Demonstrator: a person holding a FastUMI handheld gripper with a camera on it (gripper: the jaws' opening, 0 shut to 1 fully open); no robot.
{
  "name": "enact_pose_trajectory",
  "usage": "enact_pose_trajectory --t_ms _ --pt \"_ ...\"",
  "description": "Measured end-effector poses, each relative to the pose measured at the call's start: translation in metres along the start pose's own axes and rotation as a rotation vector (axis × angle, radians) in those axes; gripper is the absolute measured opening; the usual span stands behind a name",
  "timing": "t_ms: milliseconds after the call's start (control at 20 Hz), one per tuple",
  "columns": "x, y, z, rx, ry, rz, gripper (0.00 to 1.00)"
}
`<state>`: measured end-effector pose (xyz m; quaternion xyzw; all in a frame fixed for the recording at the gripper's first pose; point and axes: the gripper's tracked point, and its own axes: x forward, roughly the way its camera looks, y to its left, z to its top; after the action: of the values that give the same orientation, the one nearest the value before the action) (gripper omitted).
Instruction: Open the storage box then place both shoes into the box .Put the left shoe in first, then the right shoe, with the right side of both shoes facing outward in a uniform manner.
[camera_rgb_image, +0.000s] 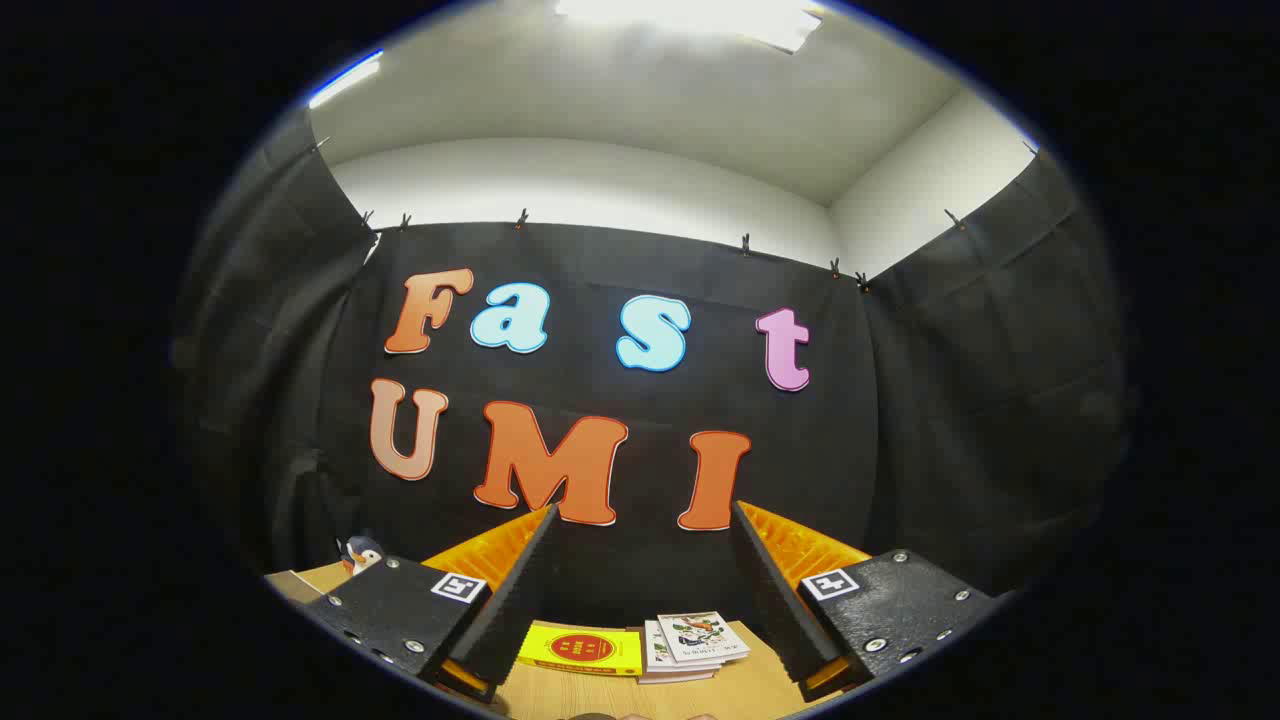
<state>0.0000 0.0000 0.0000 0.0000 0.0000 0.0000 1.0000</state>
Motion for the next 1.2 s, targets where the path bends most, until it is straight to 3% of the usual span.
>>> enact_pose_trajectory --t_ms 650,950,1200 --pt "-0.003 0.018 0.027 0.014 -0.051 0.041 0.99" --pt "-0.003 0.035 0.001 0.026 0.014 0.095 0.99" --pt "-0.006 0.070 -0.033 0.131 0.113 0.209 0.99"
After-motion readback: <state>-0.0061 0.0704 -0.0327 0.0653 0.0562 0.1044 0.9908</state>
